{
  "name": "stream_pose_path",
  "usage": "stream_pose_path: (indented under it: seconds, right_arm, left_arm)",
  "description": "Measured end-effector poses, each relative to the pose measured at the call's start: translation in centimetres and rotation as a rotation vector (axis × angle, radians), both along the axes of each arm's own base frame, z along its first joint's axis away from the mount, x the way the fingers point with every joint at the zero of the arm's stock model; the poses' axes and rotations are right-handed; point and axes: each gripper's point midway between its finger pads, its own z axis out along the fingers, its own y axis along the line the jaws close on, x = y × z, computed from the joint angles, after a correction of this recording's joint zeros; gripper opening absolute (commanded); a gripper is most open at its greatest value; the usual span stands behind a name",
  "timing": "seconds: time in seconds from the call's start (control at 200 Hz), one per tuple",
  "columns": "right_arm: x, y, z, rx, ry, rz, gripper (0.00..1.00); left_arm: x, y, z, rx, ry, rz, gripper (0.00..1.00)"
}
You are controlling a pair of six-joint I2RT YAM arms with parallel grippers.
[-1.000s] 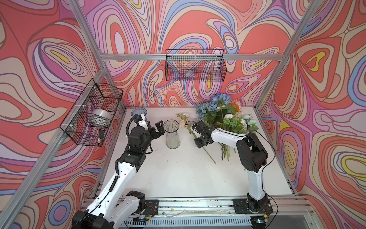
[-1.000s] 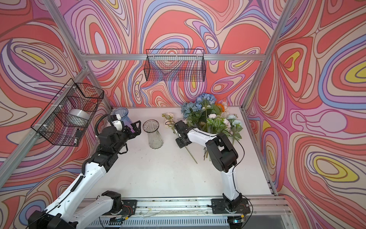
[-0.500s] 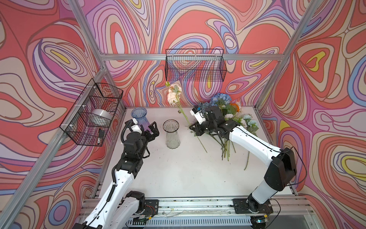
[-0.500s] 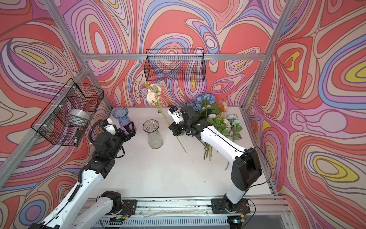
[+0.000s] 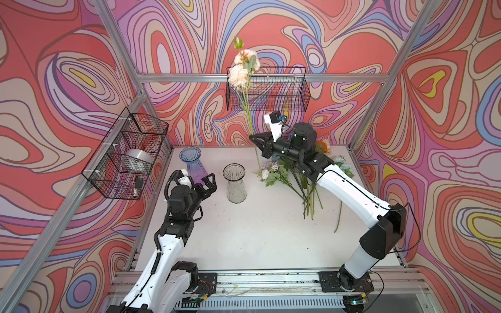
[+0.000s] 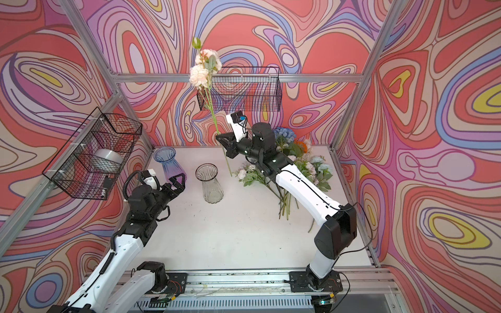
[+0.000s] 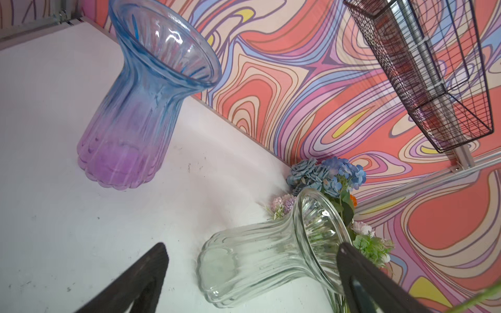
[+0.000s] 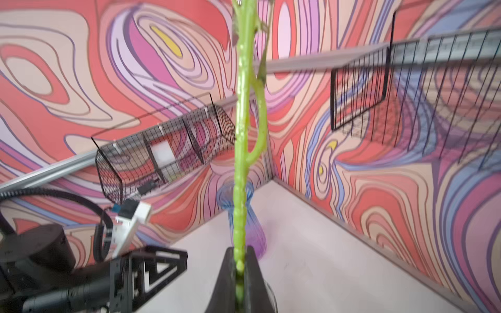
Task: Arrange flowers in a vase
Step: Place the flower in the vase.
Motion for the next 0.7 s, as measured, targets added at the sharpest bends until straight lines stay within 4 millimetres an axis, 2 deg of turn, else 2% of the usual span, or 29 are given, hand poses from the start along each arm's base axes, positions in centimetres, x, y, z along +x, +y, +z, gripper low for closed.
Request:
stream_pose_path:
  seconds: [0.06, 0.145, 0.28, 0.391, 0.471, 0.696]
  right_arm:
    - [0.4, 0.9, 0.9, 0.044, -0.039, 0.011, 0.00]
    - [0.7, 3.0, 0.6, 0.075, -0.073, 0.040, 0.00]
    - [0.3, 6.9, -2.6, 0.071, -0.089, 0.101, 0.00]
    - [-0.6, 8.9, -5.6, 0.059, -0.089, 0.136, 0.00]
    - [-0.8, 9.3, -7.4, 0.056, -0.097, 0.141, 0.00]
    - [-0.6, 8.4, -12.5, 0.047, -0.088, 0.093, 0.00]
  left_arm:
    - [-0.1, -0.2, -0.2, -0.003, 0.004, -0.013, 1.00]
    - [-0.1, -0.4, -0.1, -0.005, 0.003, -0.026, 1.00]
    - [-0.1, -0.4, -0.1, -0.008, 0.002, -0.039, 1.00]
    - [-0.2, -0.5, -0.1, -0.011, 0.001, -0.049, 1.00]
    - [-0.2, -0.8, 0.0, -0.012, -0.001, -0.066, 1.00]
    - [-0.3, -1.9, 1.0, -0.014, -0.045, -0.135, 1.00]
